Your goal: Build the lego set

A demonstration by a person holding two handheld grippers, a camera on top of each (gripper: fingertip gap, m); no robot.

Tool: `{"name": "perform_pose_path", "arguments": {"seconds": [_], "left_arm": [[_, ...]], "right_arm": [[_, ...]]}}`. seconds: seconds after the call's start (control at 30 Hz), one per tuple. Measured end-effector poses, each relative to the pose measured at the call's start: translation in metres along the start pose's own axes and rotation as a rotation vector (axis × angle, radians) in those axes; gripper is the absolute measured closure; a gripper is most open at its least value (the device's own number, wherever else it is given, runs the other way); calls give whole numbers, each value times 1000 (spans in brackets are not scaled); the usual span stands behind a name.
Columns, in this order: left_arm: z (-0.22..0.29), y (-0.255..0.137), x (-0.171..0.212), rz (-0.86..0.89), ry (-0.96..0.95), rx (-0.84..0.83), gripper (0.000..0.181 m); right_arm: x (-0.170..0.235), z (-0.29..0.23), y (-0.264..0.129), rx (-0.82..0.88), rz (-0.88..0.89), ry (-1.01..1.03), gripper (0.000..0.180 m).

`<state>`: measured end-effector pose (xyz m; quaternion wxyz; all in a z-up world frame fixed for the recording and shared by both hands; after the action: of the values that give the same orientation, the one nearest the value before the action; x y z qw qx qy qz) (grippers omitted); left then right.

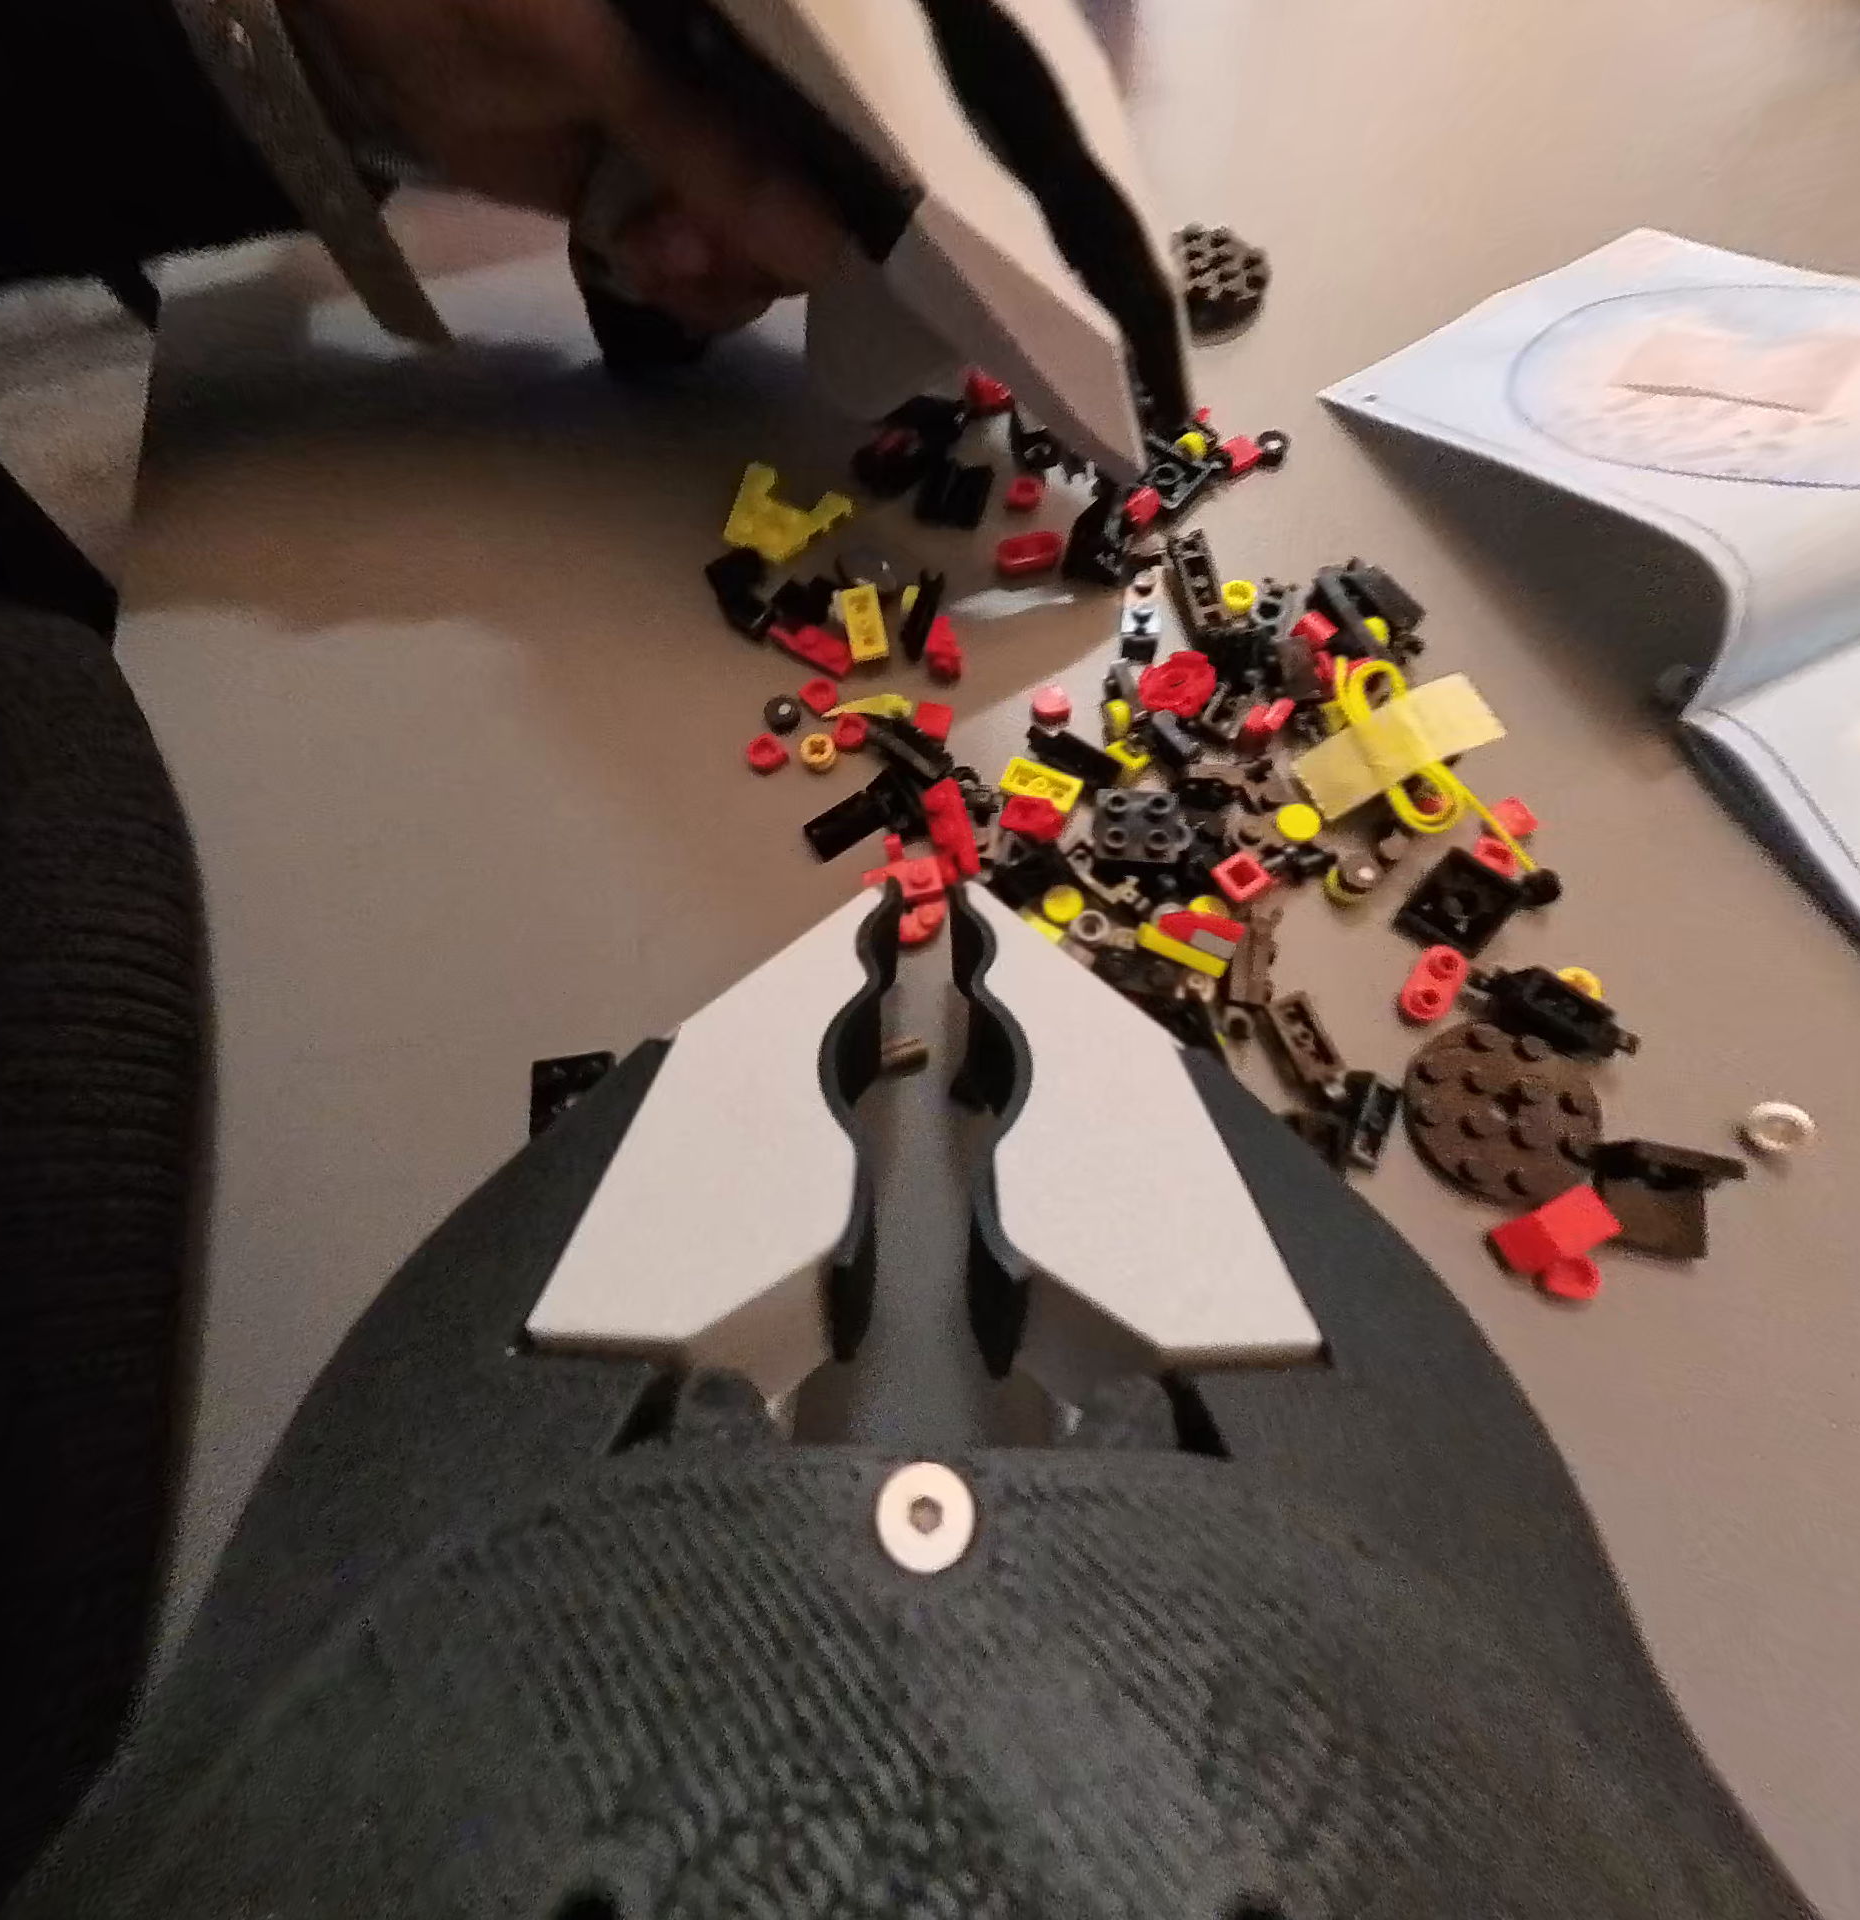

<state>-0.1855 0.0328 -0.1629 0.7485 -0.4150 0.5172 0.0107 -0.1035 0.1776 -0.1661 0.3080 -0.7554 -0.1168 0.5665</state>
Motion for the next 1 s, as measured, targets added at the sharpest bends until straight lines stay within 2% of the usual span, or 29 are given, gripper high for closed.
{"name": "perform_pose_path", "arguments": {"seconds": [0.2, 0.4, 0.73, 1.0], "left_arm": [[0, 0, 0, 0, -4, 2, 169], [2, 1, 1, -4, 2, 7, 169], [2, 1, 1, -6, 3, 7, 168], [2, 1, 1, -5, 5, 7, 168]], "right_arm": [[4, -5, 7, -6, -53, -36, 169], [5, -4, 6, -24, -50, -11, 179], [2, -4, 4, -22, -24, -15, 177], [3, 20, -17, 133, -1, 14, 176]]}}
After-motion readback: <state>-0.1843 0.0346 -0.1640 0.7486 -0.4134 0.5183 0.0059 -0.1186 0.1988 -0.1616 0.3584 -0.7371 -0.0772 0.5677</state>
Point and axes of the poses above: each gripper's, where its closed fingertips meet, y out along the fingers, x out of its underside, z = x × y across the jaws, the point moved 6 cm from there along -y, back along the fingers, and after that the axes turned 7 degrees about -x, right-handed, at the moved point
